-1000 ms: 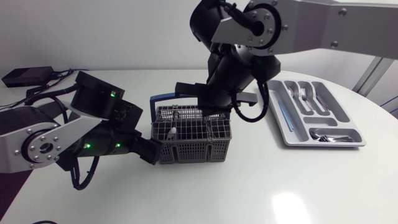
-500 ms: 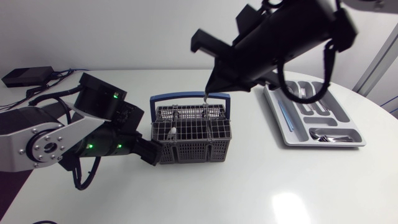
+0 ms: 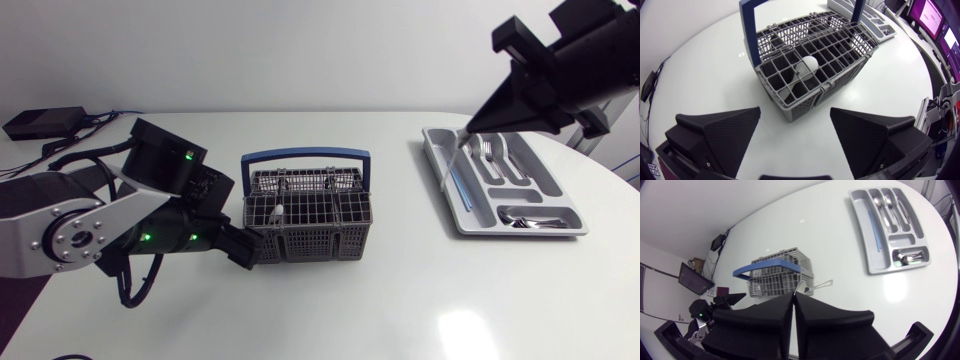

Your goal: Unload the cutlery basket into the drawer organizer.

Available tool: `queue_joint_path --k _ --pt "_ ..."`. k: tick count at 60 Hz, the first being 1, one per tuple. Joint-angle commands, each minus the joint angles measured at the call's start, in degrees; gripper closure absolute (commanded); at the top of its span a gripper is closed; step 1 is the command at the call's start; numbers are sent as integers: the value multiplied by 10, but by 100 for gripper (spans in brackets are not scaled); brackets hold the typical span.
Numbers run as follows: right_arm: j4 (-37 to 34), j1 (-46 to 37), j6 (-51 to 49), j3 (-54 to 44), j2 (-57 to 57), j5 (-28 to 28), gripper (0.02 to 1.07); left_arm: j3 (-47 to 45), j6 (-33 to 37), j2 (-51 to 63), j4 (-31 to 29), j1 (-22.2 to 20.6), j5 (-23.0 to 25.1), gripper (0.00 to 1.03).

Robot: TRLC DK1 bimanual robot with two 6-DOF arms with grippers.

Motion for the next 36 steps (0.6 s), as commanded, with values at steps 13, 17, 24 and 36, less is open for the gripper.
queue_joint_path --k 13,17,24,36 --pt "31 -182 -192 -83 55 53 101 26 1 2 -12 -18 -9 6" --pt "65 -216 -234 -102 80 70 101 28 1 3 -14 -19 -9 6" --pt "135 -244 -275 -132 115 125 101 33 -2 4 -15 -20 -9 6" --pt "241 -262 -314 -161 171 224 101 35 -5 4 -20 -22 -14 6"
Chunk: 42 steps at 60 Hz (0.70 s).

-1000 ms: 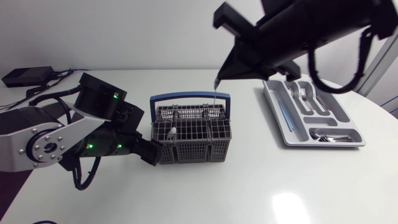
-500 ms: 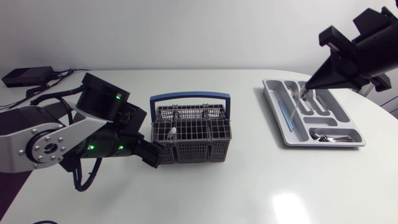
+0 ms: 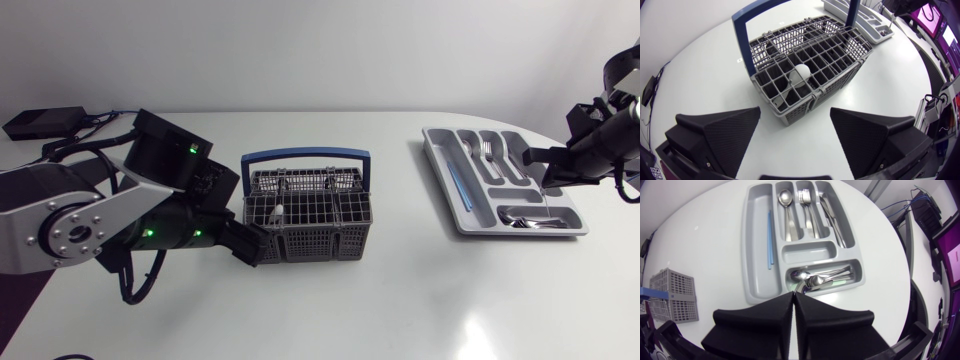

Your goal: Unload the cutlery basket into the drawer organizer.

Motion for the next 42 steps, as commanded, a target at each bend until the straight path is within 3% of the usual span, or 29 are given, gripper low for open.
queue_joint_path --k 1,5,19,34,39,42 --pt "31 -8 -23 -20 22 28 101 14 -3 4 -6 -4 -5 6" --pt "67 -8 -31 -32 38 59 101 14 -3 4 -7 -4 -5 6" --pt "113 -18 -41 -36 103 80 101 16 -5 5 -7 -7 -5 6" --pt "101 0 -42 -53 102 72 59 22 -7 5 -12 -7 -6 6" --pt "83 9 -37 -54 80 55 36 24 -7 5 -13 -7 -6 6" --pt "68 13 -30 -51 71 39 28 26 -8 6 -13 -7 -6 6"
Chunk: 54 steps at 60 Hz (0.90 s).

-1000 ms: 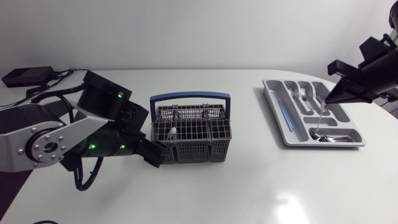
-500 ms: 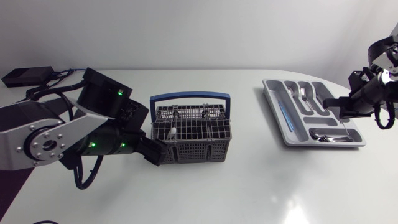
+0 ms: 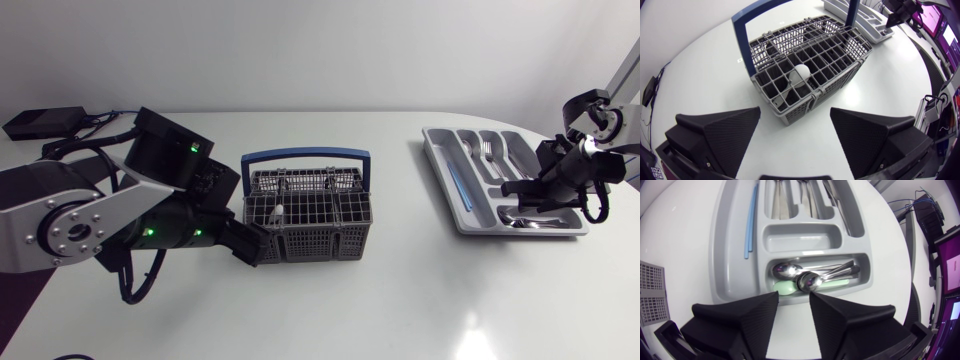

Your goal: Unload the cutlery basket into the drawer organizer.

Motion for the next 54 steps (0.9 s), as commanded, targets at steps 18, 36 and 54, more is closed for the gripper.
queue_joint_path --k 18,36,54 --pt "-90 64 66 -7 -111 -100 14 72 -23 22 -36 -4 -8 6" --pt "-138 186 161 -9 -183 -163 14 129 -44 39 -76 -7 -20 7" --pt "-137 329 243 -10 -207 -180 14 124 -57 48 -77 -17 -32 9"
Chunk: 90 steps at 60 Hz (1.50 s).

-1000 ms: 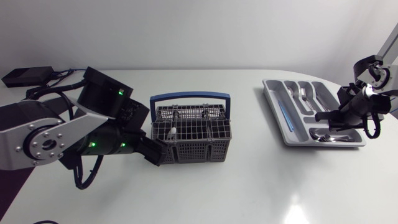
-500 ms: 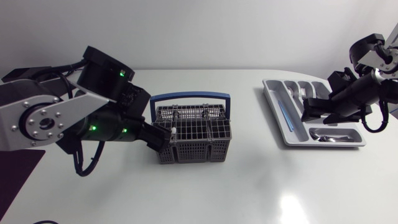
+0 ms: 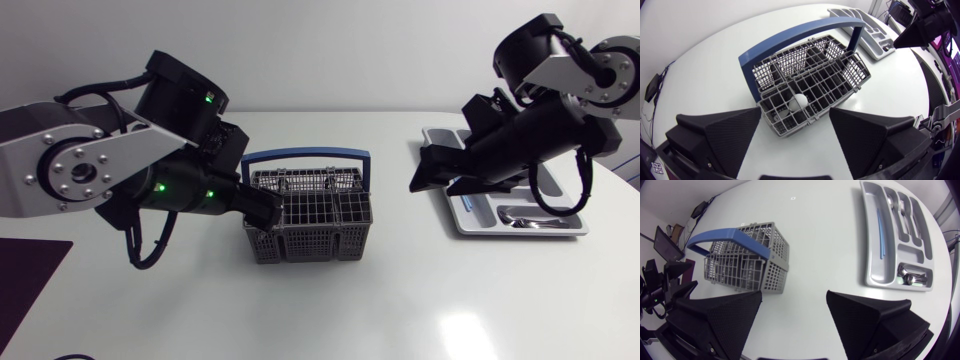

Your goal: Unload the cutlery basket into the drawer organizer.

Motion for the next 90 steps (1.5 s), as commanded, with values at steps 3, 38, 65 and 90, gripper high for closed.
queue_joint_path --k 3,38,65,90 --pt "1 35 42 -10 -7 -1 14 6 -13 12 -3 -2 -6 9" --pt "107 122 102 -46 27 12 25 -16 -24 54 48 3 -6 27" --pt "233 164 117 -72 90 70 101 -40 -24 82 87 27 -6 70" --pt "213 181 121 -62 113 71 101 -47 -26 86 87 33 -7 72"
